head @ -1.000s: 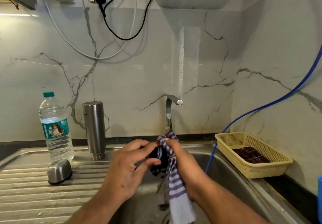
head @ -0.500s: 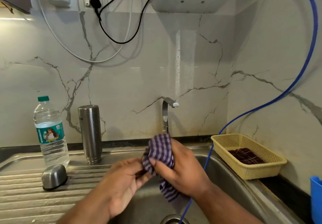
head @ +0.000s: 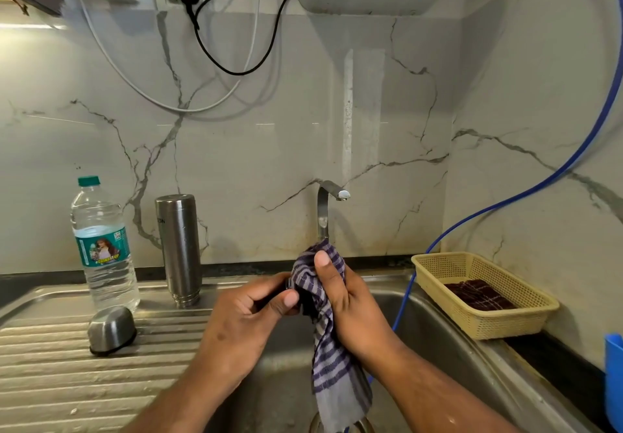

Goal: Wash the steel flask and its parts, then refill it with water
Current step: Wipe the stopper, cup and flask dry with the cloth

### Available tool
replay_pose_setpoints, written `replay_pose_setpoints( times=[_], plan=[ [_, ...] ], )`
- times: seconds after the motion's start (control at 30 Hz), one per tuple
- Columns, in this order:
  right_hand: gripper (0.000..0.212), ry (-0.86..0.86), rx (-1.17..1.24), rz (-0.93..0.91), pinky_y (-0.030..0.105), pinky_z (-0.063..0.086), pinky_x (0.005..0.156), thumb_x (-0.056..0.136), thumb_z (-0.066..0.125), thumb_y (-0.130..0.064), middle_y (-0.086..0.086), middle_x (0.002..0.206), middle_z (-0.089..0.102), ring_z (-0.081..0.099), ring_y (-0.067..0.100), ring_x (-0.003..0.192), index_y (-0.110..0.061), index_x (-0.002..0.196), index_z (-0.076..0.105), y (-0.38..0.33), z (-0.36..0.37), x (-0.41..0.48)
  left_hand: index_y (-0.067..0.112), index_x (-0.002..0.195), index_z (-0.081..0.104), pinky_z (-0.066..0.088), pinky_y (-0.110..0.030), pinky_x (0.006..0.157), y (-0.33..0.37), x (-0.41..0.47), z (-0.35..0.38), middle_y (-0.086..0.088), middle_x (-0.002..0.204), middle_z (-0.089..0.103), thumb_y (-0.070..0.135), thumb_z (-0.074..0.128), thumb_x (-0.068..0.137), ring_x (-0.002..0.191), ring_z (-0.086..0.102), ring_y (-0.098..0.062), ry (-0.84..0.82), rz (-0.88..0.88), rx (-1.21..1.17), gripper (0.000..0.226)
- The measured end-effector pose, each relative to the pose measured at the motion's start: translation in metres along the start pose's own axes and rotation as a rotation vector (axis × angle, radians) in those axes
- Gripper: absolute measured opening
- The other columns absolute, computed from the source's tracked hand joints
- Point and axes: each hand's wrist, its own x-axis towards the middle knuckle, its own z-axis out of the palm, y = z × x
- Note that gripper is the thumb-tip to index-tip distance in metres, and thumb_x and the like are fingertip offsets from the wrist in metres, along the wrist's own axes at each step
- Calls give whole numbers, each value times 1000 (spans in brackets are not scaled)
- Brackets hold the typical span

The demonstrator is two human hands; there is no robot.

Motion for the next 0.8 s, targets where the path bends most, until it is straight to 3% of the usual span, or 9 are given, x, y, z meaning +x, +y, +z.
replay_pose_setpoints(
  times=[0.13,0.27,0.33,0.47,0.63,0.73,0.8],
  plan=[
    [52,21,67,7,28,52,98,98,40,-63,-6,107,77,71,5,105,-25,114,73,1,1,0,16,116,75,60,-32,87,-12,2,2,-6,106,79,21,69,85,100,74,-25,34,-162,-152,32],
    [38,17,57,-72,17,54,87,98,48,-52,-11,107,77,71,3,103,-26,115,70,1,-1,0,3,106,77,61,-23,74,-9,7,0,-16,107,77,17,68,79,90,73,-23,90,-354,-450,31],
    [31,14,80,-104,17,54,83,95,55,-46,-10,107,77,71,5,102,-28,116,69,0,-3,0,-1,103,77,61,-22,69,-2,8,-3,-18,105,77,16,67,80,83,70,-21,96,-402,-540,30],
    [32,-3,147,-114,26,55,90,92,63,-32,-2,114,77,71,13,109,-22,122,69,1,-8,3,-1,86,81,62,-22,65,6,11,-11,-19,101,77,15,67,80,77,69,-19,76,-458,-645,22],
    [39,-108,89,10,41,49,108,90,66,-50,-7,122,74,68,12,116,-35,126,65,3,-13,3,-1,100,78,63,-25,73,5,8,-9,-18,107,77,14,68,80,93,74,-25,26,-416,-540,27],
    [38,-94,24,46,41,51,105,88,65,-64,-9,116,75,70,8,111,-41,118,68,2,-7,0,2,106,77,63,-29,80,1,4,-4,-16,106,77,15,67,80,102,74,-26,23,-365,-445,30],
    [38,-48,20,29,37,54,101,92,59,-60,-7,112,77,72,9,107,-34,117,71,2,-5,0,3,107,77,63,-30,82,-3,5,-4,-15,107,77,15,68,80,103,74,-27,36,-356,-418,31]
  ],
)
